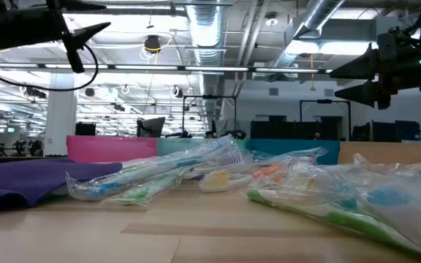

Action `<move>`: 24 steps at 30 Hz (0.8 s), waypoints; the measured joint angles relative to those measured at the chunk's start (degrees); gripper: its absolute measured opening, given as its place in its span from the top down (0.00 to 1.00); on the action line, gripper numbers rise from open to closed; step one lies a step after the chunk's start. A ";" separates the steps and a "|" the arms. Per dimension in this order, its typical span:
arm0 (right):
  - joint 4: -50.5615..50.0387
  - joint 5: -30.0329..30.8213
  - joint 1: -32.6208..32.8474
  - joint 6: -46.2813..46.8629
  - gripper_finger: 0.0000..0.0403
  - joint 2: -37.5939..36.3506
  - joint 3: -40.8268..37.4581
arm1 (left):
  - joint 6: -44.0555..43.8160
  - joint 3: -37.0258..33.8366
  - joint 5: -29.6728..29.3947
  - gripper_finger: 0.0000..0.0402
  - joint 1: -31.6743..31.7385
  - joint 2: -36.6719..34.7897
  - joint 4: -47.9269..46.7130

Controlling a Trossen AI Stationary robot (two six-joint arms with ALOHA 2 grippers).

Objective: Pick & Place Toothbrushes
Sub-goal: Put the blue toothbrush into the red bin

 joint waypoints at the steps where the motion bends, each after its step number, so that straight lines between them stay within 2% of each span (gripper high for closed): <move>1: 0.02 0.00 0.02 -0.02 0.07 0.00 0.00 | -0.94 0.00 0.00 0.68 -0.01 0.08 1.12; 9: 0.02 0.00 0.02 -0.02 0.07 0.00 -0.01 | -1.77 0.02 0.77 0.68 -0.03 2.93 13.94; 20: 0.47 0.09 -0.36 -4.30 0.07 0.00 -0.05 | -6.39 0.02 -10.56 0.68 -0.03 3.18 22.94; 22: 3.42 0.11 -0.44 0.54 0.07 0.02 -0.20 | -6.75 0.09 -12.21 0.68 -0.03 3.18 24.25; 24: 9.79 0.23 -0.49 9.94 0.07 0.00 -0.20 | -7.65 1.00 -12.57 0.68 -0.03 3.39 24.24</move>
